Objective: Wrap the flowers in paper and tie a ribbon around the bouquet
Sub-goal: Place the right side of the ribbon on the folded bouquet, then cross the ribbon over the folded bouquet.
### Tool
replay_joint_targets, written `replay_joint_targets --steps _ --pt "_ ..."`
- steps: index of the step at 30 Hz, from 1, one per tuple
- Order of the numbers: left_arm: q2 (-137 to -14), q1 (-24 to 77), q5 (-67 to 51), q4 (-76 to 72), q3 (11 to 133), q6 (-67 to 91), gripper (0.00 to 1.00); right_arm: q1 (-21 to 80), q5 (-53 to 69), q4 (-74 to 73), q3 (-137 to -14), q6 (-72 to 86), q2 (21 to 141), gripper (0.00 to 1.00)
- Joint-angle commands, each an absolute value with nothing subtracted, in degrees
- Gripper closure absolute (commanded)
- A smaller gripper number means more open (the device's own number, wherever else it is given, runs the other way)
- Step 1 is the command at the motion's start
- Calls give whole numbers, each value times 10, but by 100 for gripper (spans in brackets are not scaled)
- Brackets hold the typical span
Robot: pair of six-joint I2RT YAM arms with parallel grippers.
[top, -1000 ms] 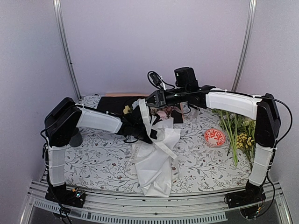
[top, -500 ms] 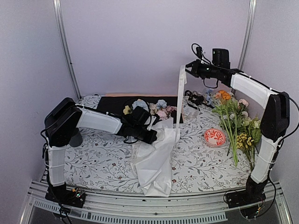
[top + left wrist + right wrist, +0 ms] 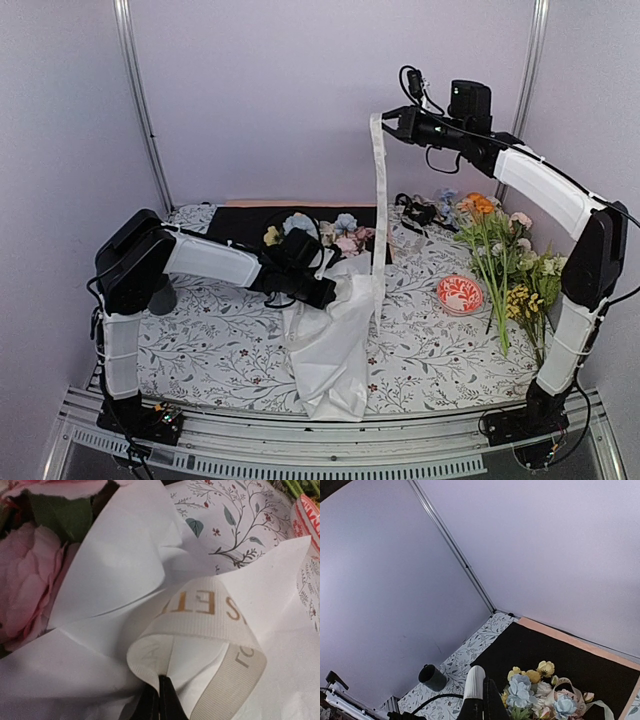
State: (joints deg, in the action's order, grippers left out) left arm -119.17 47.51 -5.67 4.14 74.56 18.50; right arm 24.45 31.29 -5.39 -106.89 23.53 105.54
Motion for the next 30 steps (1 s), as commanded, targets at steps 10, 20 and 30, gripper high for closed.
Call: replay_joint_targets --steps 10,20,30 --pt "-1193 476 -49 73 721 186 100 373 325 -121 -1036 270 1190 75" --pt "-1198 476 -54 69 720 186 100 337 174 -337 -1021 194 1129 42" --pt "-1197 475 -51 74 722 184 100 341 201 -291 -789 237 1043 75"
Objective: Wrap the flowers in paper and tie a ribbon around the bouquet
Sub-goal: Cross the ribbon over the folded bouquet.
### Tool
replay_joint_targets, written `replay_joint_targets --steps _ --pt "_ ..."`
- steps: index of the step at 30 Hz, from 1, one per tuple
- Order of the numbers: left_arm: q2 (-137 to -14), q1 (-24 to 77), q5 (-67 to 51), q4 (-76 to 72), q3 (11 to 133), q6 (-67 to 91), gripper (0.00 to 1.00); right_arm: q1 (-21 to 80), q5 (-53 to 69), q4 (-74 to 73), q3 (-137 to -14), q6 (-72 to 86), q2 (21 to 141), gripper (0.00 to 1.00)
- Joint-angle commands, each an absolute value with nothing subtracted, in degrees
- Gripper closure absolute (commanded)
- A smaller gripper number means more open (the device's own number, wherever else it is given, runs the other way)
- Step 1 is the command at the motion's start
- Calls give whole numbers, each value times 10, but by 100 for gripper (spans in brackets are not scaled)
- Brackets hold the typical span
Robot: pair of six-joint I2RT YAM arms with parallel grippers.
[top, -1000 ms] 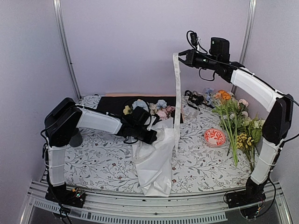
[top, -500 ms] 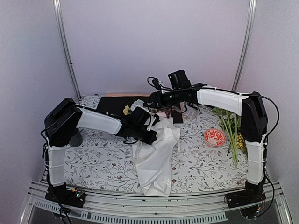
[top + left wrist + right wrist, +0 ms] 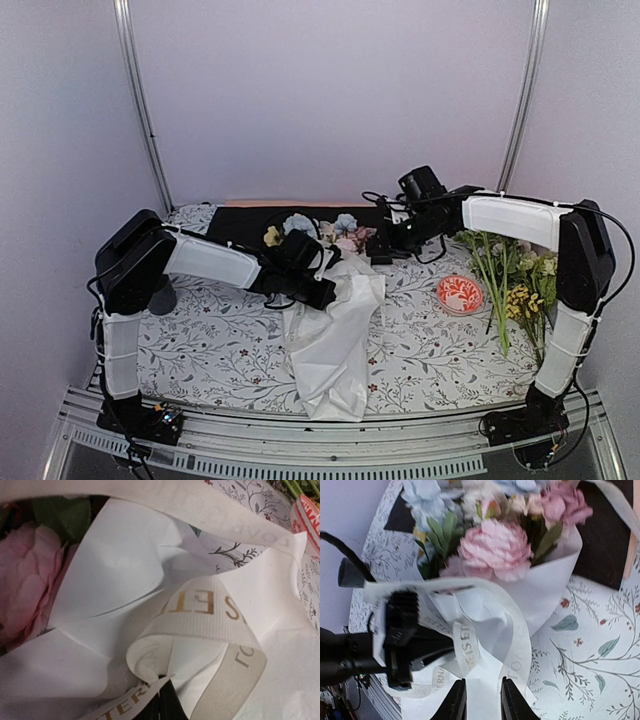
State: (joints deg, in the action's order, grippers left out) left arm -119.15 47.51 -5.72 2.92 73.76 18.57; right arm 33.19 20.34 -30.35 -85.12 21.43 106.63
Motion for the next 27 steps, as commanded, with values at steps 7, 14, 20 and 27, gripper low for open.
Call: replay_joint_targets --steps 7,14,20,27 --pt "-1195 475 -51 73 718 185 100 358 187 -277 -761 244 1073 67" --pt "-1194 475 -51 73 718 183 100 359 176 -283 -766 238 1086 63" --pt "-1194 475 -52 74 719 185 100 360 212 -280 -765 236 1089 77" --pt "-1195 475 -52 73 716 183 100 360 262 -281 -772 232 1076 100"
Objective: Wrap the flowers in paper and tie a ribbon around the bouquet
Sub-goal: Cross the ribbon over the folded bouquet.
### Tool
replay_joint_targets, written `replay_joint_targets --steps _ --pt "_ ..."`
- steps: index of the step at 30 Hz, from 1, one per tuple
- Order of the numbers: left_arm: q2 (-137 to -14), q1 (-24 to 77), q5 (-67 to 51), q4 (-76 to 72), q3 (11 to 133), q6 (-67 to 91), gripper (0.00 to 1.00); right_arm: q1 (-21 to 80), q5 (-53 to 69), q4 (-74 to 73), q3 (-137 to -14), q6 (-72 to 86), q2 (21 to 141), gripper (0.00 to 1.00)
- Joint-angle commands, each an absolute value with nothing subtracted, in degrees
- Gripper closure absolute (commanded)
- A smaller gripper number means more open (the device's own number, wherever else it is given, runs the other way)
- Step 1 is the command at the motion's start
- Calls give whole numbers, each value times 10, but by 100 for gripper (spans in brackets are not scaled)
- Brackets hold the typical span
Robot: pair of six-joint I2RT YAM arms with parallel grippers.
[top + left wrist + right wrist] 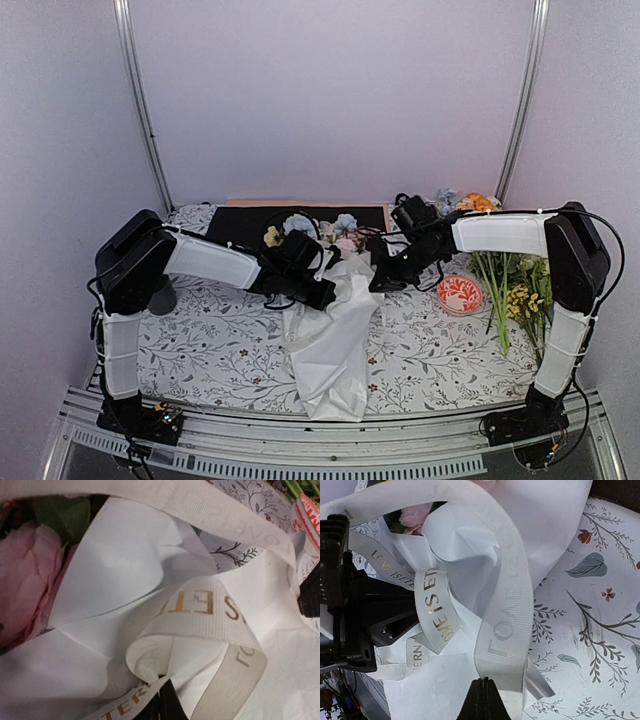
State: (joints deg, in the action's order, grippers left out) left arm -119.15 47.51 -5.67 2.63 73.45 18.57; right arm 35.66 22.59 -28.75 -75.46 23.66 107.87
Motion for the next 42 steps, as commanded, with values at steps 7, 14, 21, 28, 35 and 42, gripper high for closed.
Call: replay_joint_targets --steps 7,14,21,28,35,42 --pt "-1195 475 -54 71 716 184 100 360 179 -301 -774 228 1067 86" --pt "-1196 475 -53 73 716 182 100 364 167 -302 -774 215 1097 62" --pt "-1196 475 -54 70 716 182 100 366 110 -311 -785 208 1115 59" --pt "-1195 475 -56 70 717 180 100 367 36 -351 -810 201 1133 71" --pt "-1197 476 -56 70 716 180 100 367 107 -344 -776 211 1055 68" --pt "-1197 475 -56 70 716 180 100 359 144 -317 -699 237 1009 66"
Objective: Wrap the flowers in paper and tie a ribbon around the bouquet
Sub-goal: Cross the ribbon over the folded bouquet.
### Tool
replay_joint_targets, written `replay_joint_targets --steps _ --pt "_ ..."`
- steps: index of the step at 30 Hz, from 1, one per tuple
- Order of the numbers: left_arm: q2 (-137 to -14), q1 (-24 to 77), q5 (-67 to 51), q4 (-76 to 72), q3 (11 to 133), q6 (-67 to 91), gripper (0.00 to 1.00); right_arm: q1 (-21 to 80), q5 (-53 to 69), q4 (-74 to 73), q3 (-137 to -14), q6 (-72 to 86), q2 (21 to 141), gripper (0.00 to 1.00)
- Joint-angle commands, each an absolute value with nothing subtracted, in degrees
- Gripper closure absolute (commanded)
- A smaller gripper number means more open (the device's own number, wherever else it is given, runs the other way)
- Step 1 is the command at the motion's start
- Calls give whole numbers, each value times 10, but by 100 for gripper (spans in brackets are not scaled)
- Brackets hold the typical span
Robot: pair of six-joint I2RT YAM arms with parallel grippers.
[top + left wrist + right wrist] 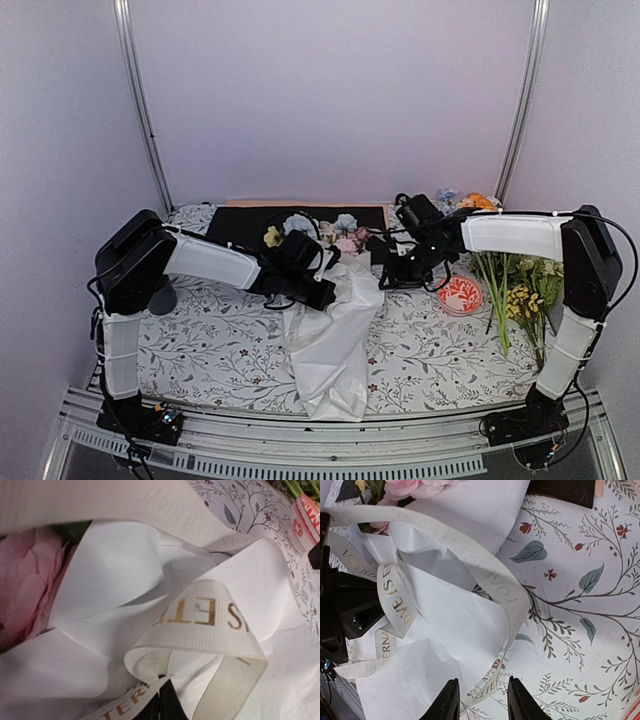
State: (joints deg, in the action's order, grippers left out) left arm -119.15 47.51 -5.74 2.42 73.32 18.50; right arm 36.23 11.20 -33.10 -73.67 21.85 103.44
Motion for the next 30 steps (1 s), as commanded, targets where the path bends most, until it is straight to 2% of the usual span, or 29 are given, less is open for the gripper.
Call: replay_joint_targets --steps 1,3,7,17,19,22,26,30 --pt "-1197 475 -56 71 715 180 100 359 151 -313 -678 243 1002 65" --pt "-1198 475 -56 72 716 179 100 359 167 -297 -654 252 990 64" --pt "-1200 475 -55 73 716 178 100 359 185 -260 -622 271 1001 54" --pt "-1199 475 -56 72 714 180 100 357 148 -241 -657 271 1066 58" --pt "-1201 475 -56 72 715 180 100 355 146 -240 -660 273 1075 64" --pt "-1200 476 -57 73 716 180 100 352 138 -240 -659 272 1069 97" --pt "-1203 475 -58 74 715 179 100 349 88 -250 -648 274 1006 100" --pt "-1207 475 -60 72 716 180 100 373 97 -256 -650 220 961 100"
